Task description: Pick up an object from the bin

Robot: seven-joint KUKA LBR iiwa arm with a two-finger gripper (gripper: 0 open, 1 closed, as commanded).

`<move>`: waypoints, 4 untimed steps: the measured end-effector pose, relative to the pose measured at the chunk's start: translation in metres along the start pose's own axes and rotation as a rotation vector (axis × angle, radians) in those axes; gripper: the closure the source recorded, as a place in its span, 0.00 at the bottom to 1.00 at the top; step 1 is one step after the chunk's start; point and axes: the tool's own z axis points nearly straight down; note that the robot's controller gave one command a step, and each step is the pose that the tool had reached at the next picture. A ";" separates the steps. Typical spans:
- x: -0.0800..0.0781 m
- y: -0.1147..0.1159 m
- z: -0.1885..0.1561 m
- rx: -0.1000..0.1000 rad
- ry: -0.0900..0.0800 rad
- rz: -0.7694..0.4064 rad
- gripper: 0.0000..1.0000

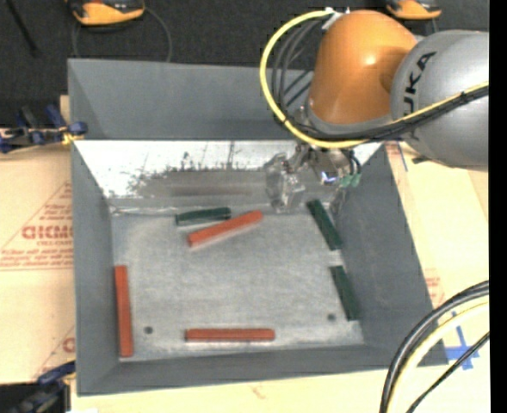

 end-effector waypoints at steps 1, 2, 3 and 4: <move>0.001 0.002 0.005 -0.004 0.007 0.001 0.00; 0.005 0.058 0.142 -0.006 0.002 -0.031 0.00; 0.004 0.056 0.137 -0.005 0.001 -0.028 1.00; -0.009 0.052 0.011 -0.001 -0.002 -0.060 1.00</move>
Offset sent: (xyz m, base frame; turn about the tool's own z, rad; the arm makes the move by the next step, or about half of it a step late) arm 0.0000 0.0000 0.0000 0.0000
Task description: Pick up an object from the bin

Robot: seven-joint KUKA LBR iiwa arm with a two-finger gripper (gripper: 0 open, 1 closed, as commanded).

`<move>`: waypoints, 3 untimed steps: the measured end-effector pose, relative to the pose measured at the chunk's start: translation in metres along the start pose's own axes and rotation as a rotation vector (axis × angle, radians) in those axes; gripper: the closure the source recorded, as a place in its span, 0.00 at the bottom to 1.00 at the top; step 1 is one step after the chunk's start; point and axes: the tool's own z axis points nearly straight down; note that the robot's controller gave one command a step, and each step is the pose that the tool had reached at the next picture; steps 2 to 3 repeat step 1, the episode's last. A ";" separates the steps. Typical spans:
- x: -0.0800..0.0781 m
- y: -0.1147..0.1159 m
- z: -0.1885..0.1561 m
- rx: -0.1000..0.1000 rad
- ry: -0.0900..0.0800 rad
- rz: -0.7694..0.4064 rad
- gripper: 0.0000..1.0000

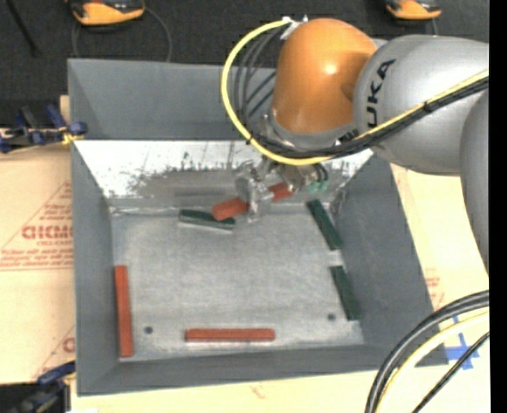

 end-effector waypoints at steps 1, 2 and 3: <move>0.028 0.009 -0.048 -0.003 0.005 -0.204 1.00; 0.028 0.009 -0.048 -0.003 0.005 -0.204 1.00; 0.028 0.009 -0.048 -0.003 0.005 -0.204 1.00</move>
Offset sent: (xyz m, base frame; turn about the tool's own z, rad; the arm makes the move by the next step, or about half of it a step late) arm -0.0318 0.0000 0.0445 -0.2065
